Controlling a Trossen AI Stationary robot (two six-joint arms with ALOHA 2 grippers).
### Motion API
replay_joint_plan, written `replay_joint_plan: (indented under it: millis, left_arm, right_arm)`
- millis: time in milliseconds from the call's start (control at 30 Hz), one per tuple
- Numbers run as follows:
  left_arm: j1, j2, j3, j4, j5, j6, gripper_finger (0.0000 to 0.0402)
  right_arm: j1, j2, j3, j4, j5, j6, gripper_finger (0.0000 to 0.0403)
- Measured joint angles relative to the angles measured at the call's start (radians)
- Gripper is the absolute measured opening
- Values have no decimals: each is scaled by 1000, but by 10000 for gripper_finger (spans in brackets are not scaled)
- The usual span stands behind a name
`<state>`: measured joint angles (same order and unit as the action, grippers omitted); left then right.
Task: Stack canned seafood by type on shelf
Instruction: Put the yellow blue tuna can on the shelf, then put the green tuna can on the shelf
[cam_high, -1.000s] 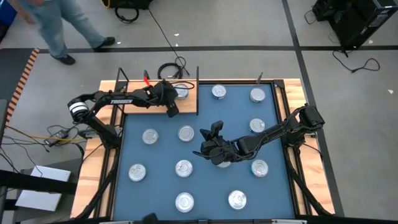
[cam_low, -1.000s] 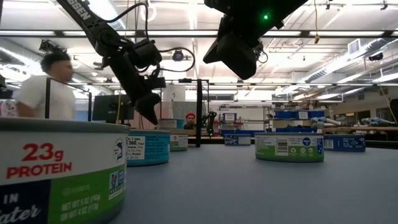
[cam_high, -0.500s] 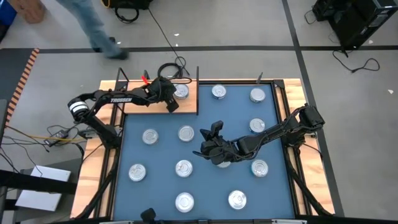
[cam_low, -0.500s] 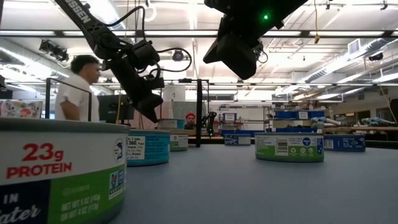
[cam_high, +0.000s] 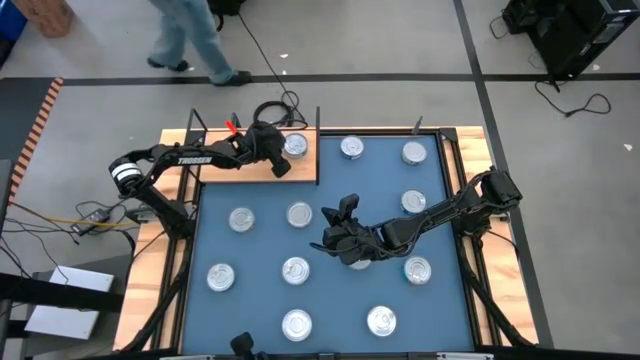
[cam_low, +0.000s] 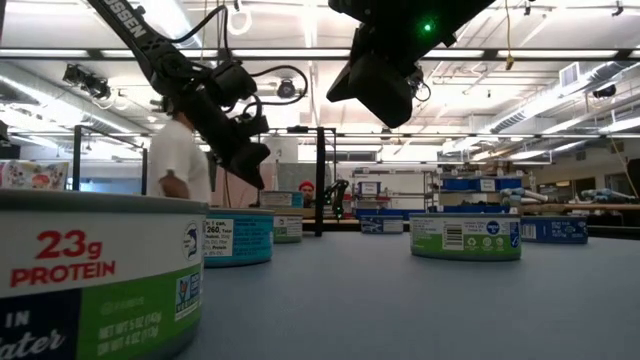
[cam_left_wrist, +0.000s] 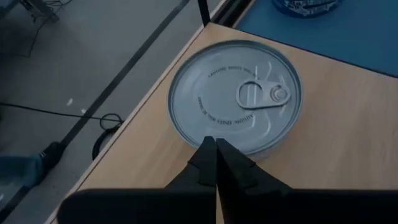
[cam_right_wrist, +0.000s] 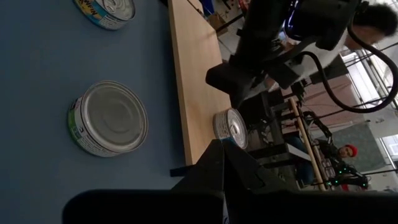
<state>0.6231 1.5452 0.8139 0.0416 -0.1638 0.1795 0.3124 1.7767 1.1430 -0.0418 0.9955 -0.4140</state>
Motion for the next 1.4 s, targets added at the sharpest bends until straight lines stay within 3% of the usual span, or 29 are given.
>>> replay_joint_plan:
  millis: [167, 333, 500, 1133, 1400]
  left_arm:
    - [0, -9, 0, -11, 9, 8, 1]
    - [-1, -44, 2, -30, 177, 4, 1]
    - [-1, -40, 2, -89, 259, 17, 1]
    - [21, 33, 1, 26, 253, -26, 1]
    - [-24, -67, -12, 30, 245, -47, 1]
  right_arm:
    - [0, 0, 0, 2, 4, -1, 4]
    - [0, 0, 0, 2, 5, -2, 4]
    - [0, 0, 0, 2, 2, -2, 4]
    - [-7, 0, 0, 3, -23, 3, 6]
    - [19, -6, 0, -2, -18, -1, 3]
